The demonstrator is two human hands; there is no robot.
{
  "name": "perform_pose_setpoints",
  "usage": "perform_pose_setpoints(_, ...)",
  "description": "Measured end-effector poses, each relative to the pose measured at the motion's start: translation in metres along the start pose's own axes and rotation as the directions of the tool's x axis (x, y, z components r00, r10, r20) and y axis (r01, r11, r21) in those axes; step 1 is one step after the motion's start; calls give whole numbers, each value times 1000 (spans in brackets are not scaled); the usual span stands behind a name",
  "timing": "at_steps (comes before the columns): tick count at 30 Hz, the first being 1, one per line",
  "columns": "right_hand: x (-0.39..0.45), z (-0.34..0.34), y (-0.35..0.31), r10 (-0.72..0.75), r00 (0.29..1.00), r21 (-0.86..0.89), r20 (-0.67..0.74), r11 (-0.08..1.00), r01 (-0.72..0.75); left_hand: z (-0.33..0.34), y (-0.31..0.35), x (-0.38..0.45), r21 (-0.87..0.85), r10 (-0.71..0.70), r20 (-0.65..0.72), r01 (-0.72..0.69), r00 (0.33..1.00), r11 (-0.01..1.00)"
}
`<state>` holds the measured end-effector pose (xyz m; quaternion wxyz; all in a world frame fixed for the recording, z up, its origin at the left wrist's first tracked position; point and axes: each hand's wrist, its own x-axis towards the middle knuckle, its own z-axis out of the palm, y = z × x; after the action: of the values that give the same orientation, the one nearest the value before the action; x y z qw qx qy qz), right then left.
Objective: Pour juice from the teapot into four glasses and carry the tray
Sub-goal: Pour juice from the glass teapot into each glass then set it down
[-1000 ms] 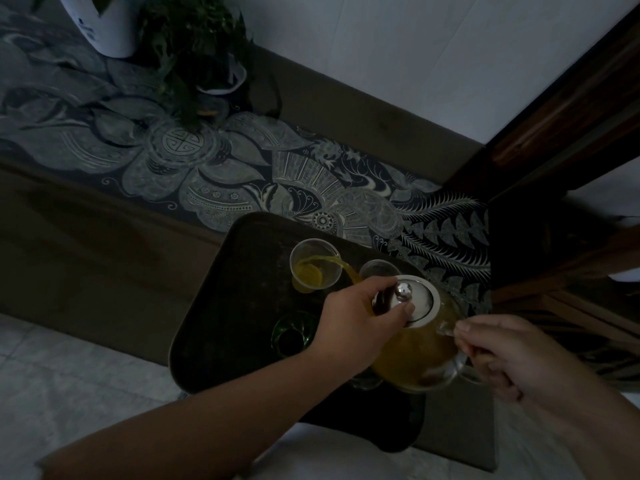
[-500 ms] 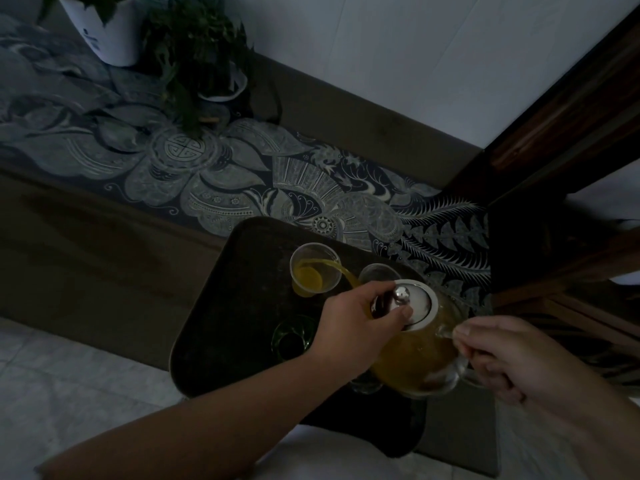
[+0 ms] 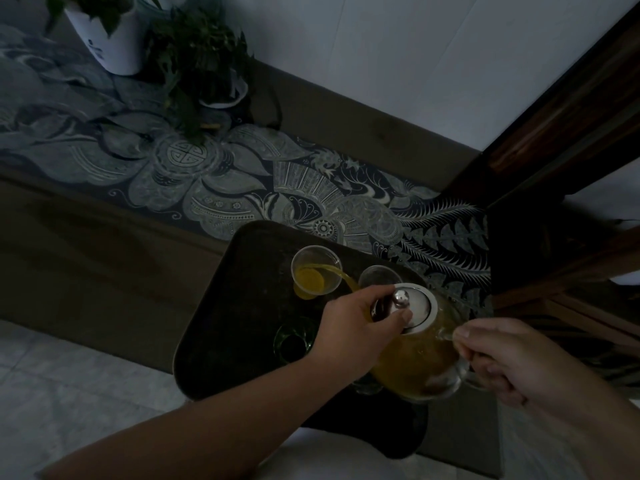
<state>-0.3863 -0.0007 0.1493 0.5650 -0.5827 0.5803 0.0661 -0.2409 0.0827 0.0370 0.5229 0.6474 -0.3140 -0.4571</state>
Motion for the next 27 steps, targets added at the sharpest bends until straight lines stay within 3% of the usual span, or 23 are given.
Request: perform_pose_setpoints(27, -10, 5, -7, -21, 1000, -39, 0, 999, 21, -4, 0, 0, -1, -20, 43, 20, 999, 1000)
